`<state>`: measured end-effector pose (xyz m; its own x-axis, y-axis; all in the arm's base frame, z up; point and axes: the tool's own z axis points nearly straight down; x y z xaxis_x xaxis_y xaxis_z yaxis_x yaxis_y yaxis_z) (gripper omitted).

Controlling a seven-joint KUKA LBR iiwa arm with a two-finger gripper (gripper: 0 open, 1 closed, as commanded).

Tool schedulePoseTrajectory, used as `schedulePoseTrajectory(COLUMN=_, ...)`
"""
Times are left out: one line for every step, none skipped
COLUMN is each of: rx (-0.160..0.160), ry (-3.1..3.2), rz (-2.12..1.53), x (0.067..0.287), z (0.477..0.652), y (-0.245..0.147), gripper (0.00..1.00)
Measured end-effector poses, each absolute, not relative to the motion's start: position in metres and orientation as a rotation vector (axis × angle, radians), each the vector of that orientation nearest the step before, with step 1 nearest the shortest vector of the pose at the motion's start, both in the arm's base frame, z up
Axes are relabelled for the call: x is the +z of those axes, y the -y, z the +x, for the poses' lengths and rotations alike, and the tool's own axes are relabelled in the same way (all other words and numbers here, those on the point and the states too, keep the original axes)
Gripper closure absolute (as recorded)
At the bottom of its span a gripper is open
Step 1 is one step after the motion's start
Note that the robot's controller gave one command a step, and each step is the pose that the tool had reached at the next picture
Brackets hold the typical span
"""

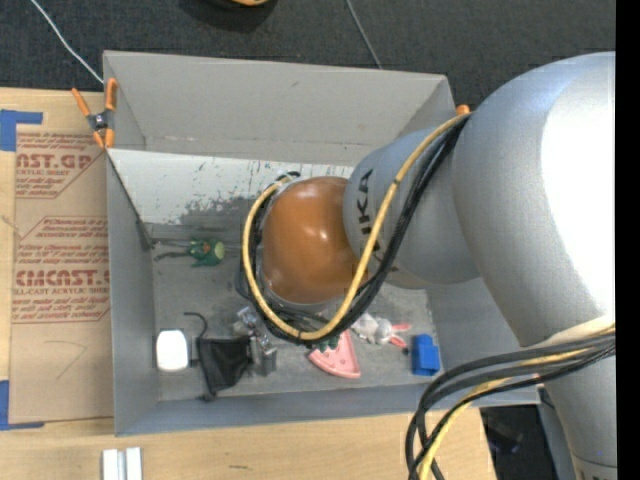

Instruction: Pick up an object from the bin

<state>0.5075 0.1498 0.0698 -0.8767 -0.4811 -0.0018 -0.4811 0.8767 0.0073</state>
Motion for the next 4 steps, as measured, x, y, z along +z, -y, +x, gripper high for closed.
schedulePoseTrajectory(rx=-0.015, ry=3.042, rz=0.796, x=0.070, z=0.518, y=-0.208, gripper=1.00)
schedulePoseTrajectory(rx=-0.014, ry=2.977, rz=1.017, x=0.070, z=0.559, y=-0.216, gripper=1.00)
schedulePoseTrajectory(rx=-0.018, ry=3.033, rz=0.836, x=0.167, z=0.497, y=-0.223, gripper=1.00)
schedulePoseTrajectory(rx=-0.018, ry=3.033, rz=0.836, x=0.167, z=0.497, y=-0.223, gripper=1.00)
